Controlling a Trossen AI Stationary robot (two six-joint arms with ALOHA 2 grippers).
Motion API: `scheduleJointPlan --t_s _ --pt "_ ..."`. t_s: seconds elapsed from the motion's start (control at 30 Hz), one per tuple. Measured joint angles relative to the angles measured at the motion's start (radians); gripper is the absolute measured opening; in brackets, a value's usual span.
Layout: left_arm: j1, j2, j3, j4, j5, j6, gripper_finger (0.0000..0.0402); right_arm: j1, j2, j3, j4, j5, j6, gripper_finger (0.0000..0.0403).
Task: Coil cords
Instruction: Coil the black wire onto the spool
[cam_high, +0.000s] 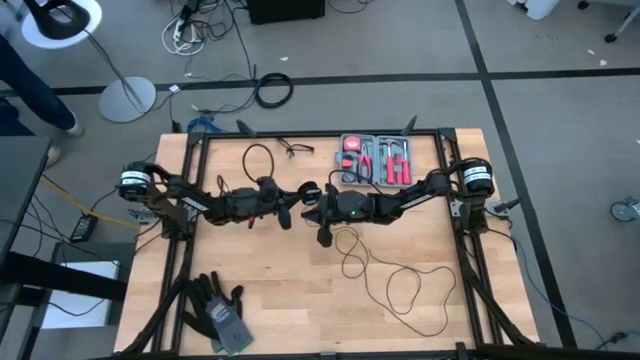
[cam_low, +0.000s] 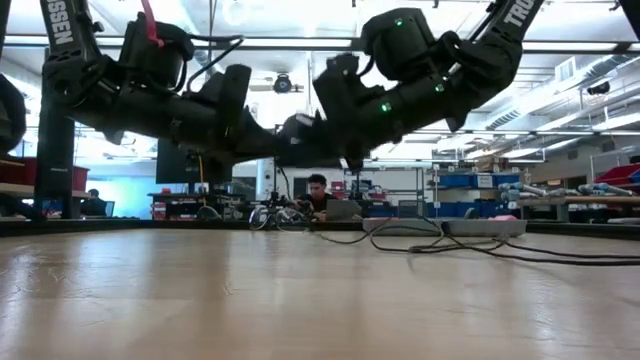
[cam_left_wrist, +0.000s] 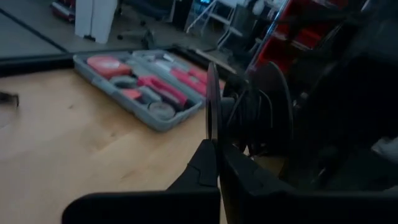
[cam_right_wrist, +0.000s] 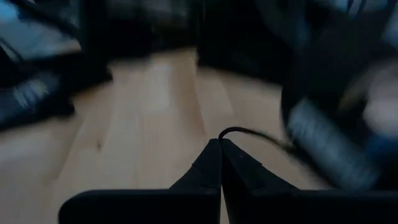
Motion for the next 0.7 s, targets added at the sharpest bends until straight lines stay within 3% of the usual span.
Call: scheduleJointPlan --t_s 0.13,0.4,0.57,0.7 --pt "0.0 0.0 -0.001 0.061 0.0 0.01 0.0001 0.022 0.0 -0.001 -0.082 -0.003 0.057 0.0014" --pt "-0.001 0.0 -0.001 0.08 -0.026 0.038 0.0001 0.052 0.001 -0.055 -0.045 -0.007 0.105 0.0051" --pt "-0.027 0.0 -0.016 0.134 -0.049 0.07 0.0001 0.067 -0.062 -0.125 -0.032 -0.014 0.119 0.0059" --pt "-0.049 0.0 -0.064 0.239 -0.098 0.094 0.0001 0.086 -0.141 -0.209 -0.031 0.076 0.145 0.0053"
